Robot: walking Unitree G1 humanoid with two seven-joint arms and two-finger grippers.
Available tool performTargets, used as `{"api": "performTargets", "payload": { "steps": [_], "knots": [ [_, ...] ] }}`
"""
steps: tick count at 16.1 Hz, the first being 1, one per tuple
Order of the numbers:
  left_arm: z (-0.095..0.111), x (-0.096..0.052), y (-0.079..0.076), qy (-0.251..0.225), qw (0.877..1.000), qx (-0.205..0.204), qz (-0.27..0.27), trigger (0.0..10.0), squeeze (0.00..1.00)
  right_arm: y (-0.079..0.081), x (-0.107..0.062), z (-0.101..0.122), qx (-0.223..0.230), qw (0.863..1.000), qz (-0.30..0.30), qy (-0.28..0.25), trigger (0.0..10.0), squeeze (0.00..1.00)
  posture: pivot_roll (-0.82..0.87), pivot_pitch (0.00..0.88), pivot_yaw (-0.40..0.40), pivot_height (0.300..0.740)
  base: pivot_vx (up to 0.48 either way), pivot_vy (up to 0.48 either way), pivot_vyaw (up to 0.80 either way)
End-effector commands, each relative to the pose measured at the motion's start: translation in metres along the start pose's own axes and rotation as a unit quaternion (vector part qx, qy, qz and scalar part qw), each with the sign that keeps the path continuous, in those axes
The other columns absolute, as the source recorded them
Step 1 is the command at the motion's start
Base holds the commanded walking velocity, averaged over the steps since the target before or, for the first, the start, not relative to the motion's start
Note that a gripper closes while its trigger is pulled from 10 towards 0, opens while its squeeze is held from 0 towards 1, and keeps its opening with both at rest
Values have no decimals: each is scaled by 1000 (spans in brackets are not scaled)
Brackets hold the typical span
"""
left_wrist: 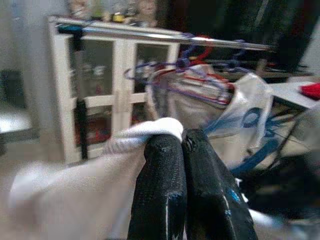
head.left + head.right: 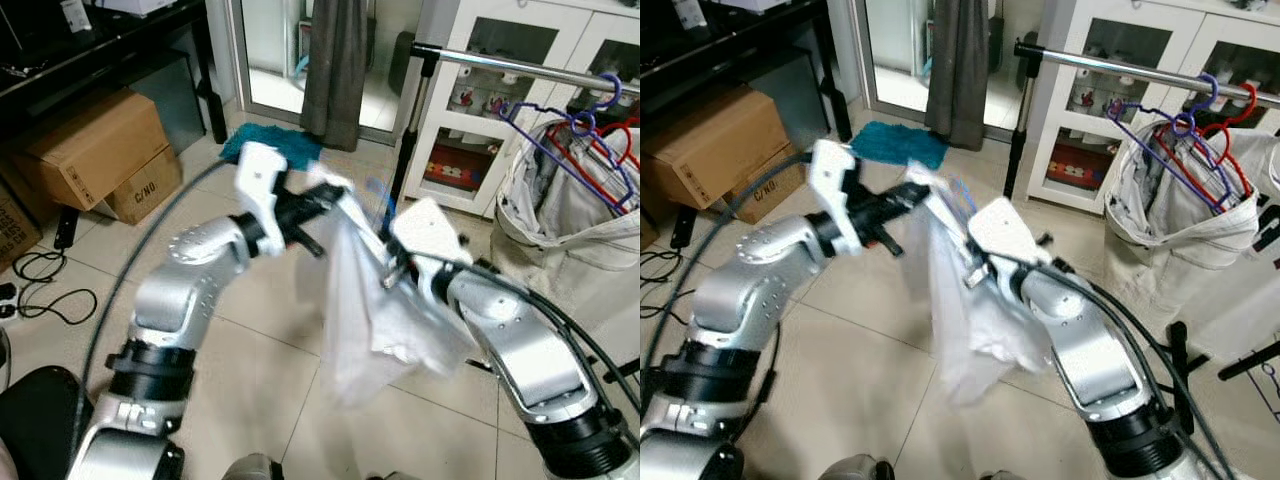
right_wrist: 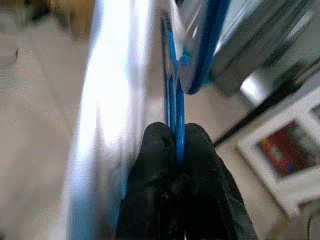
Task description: Hang hanger
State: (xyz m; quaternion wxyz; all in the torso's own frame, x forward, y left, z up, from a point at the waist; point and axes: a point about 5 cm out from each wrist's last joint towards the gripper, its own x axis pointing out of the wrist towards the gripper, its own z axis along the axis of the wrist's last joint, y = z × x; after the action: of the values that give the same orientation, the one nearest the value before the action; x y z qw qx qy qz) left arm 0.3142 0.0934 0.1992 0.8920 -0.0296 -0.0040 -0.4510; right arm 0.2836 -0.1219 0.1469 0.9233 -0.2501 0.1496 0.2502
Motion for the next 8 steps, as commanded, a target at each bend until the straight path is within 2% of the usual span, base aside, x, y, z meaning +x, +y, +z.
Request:
{"api": "performTargets", "payload": {
  "steps": [1,2,3,5,6,8],
  "knots": [
    [12,0,-1,-10,1000,21,1,0,0,0,-1,-14,-7,999,14,45,0,0,9,0,-11,740,0,0,0],
    [12,0,0,2,999,37,5,0,0,0,-1,-20,-8,997,29,66,0,0,10,0,-13,740,0,0,0],
    [4,0,1,37,997,71,7,0,0,0,-1,-24,-18,995,45,84,0,0,9,0,-14,740,0,0,0],
    [-7,0,1,72,994,86,16,0,0,-2,1,-23,-35,993,62,96,0,0,6,0,-15,740,0,0,0],
    [-10,2,1,79,993,88,19,0,0,-4,3,-20,-38,993,61,91,0,0,6,0,-15,740,0,0,0],
    [-25,3,2,129,984,121,28,0,0,-13,8,4,-27,998,50,38,0,0,1,0,-11,740,0,0,0]
  ]
}}
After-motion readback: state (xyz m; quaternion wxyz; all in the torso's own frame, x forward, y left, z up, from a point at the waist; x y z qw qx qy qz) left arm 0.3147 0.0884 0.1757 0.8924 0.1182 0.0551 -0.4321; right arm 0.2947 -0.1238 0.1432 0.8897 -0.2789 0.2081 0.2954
